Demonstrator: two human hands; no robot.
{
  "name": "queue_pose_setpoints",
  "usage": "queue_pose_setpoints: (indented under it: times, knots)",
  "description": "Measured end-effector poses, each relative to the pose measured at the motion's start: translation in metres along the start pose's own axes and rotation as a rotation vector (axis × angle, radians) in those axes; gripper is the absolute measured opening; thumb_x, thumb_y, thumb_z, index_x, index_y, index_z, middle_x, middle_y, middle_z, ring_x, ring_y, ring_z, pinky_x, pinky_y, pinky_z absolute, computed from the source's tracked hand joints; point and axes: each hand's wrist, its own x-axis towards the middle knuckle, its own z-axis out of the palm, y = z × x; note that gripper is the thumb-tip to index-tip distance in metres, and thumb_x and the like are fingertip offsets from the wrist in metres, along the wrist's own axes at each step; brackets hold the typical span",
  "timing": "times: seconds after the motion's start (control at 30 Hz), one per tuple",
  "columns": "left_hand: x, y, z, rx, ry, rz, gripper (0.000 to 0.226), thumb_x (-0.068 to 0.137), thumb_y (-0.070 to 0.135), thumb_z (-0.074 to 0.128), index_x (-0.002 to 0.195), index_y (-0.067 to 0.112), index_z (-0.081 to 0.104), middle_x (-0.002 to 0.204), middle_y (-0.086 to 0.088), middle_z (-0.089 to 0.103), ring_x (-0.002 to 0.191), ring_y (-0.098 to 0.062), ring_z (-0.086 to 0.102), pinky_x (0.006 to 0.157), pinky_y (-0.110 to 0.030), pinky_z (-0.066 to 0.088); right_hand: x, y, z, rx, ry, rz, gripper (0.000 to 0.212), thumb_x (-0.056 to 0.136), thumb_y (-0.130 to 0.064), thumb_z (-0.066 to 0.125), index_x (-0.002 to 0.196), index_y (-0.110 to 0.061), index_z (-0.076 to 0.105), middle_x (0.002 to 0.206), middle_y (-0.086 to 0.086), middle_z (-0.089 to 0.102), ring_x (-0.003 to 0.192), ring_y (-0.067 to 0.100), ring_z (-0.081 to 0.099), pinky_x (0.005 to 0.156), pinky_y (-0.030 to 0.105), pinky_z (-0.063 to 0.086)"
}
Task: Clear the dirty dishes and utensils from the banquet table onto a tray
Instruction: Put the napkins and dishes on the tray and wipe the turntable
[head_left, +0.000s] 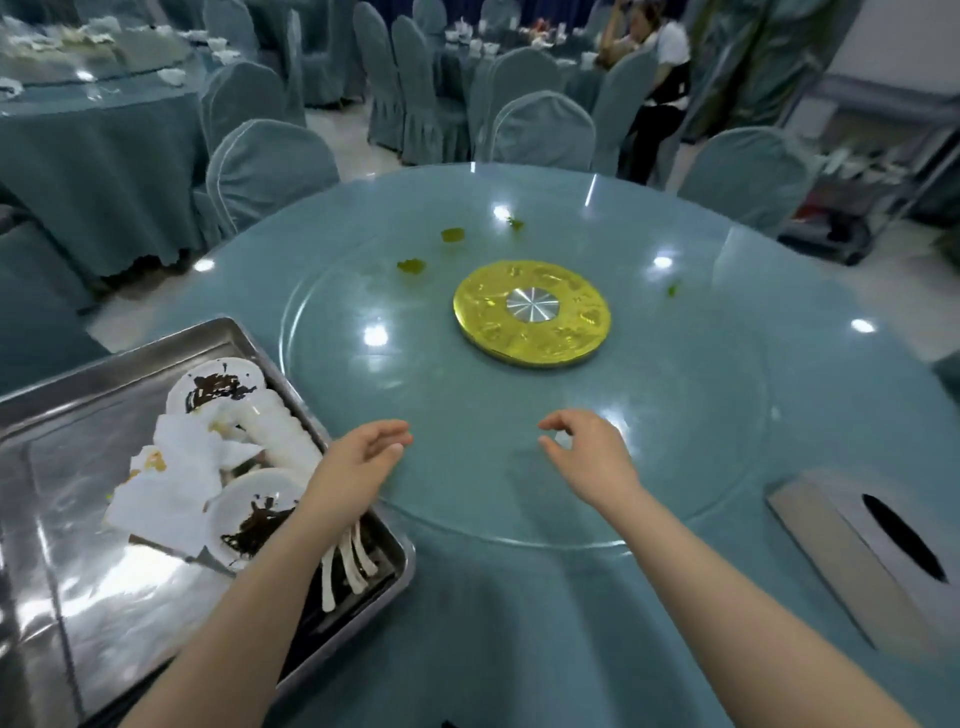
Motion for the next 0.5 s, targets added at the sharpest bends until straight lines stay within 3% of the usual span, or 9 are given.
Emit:
queue_pose_setpoints:
  times: [0.1,0.27,0.5]
  knots:
    - [0.01,0.009,0.041,0.029,-0.059,-0.002,0.024,0.094,0.005,0.052,0.111,0.022,0.06,0.103,0.002,0.07,0.105,-0.014,0.063,0.098,-0.027,0.043,-0.012,0.051,-0.029,0.024,0.047,0.092,0.021,0.086,-0.023,0.063,0.105,-0.018,0.068,0.109,-0.002,0.066,0.106,0.016,0.058,0.089,0.025,0.039]
    - [0.022,0.017,0.108,0.086,-0.167,-0.002,0.026,0.095,0.008,0.052,0.114,0.025,0.056,0.092,0.012,0.071,0.099,-0.008,0.065,0.075,-0.01,0.043,-0.046,0.135,-0.065,0.047,0.106,0.237,0.022,0.085,-0.018,0.065,0.107,-0.015,0.068,0.111,0.001,0.067,0.105,0.017,0.059,0.088,0.022,0.038]
    - [0.023,0.031,0.198,0.185,-0.304,0.018,0.032,0.093,0.004,0.055,0.121,0.019,0.054,0.098,0.006,0.071,0.096,-0.005,0.063,0.08,-0.01,0.043,-0.106,0.256,-0.124,-0.103,0.392,0.474,0.018,0.082,-0.011,0.066,0.099,-0.012,0.07,0.121,0.01,0.056,0.116,0.029,0.047,0.097,0.025,0.028]
